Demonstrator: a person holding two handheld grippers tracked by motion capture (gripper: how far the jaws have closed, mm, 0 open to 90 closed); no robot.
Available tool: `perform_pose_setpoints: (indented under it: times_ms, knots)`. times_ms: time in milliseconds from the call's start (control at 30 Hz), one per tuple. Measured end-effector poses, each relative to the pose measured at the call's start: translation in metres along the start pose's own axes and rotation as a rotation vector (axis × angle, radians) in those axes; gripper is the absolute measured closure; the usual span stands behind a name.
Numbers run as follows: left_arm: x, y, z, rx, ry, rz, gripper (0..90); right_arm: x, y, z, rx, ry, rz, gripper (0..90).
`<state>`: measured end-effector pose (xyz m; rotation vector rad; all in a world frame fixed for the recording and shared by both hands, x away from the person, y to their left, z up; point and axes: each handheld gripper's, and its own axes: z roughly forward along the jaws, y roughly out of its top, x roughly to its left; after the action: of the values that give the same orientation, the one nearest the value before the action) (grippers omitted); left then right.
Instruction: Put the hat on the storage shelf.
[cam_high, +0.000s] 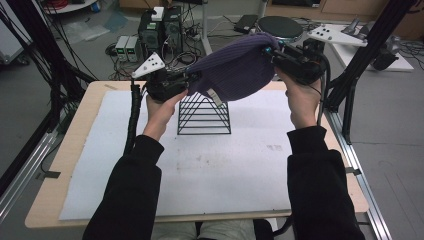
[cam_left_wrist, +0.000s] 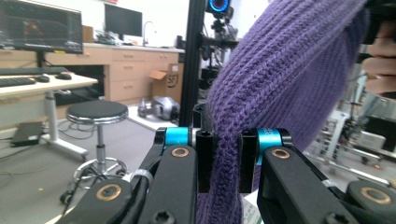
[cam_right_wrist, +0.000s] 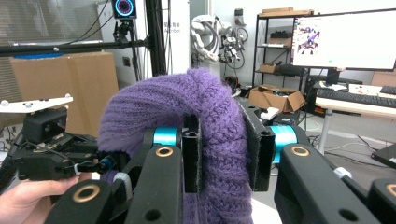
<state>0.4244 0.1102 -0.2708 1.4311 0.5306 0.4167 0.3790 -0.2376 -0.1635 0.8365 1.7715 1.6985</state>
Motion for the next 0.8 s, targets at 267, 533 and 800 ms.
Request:
perform_pose_setpoints:
  times_ms: [267, 533, 800]
  knots:
    - [0.009, -0.006, -0.002, 0.025, 0.035, 0.004, 82.3, 0.006, -0.001, 0.013, 0.033, -0.009, -0.021, 72.5]
    - [0.020, -0.022, -0.011, 0.036, 0.060, -0.029, 82.1, 0.008, -0.007, 0.031, 0.066, 0.005, -0.022, 72.4]
    - [0.033, -0.052, -0.021, 0.038, 0.078, -0.083, 82.1, 0.010, -0.018, 0.059, 0.128, 0.045, -0.044, 71.8]
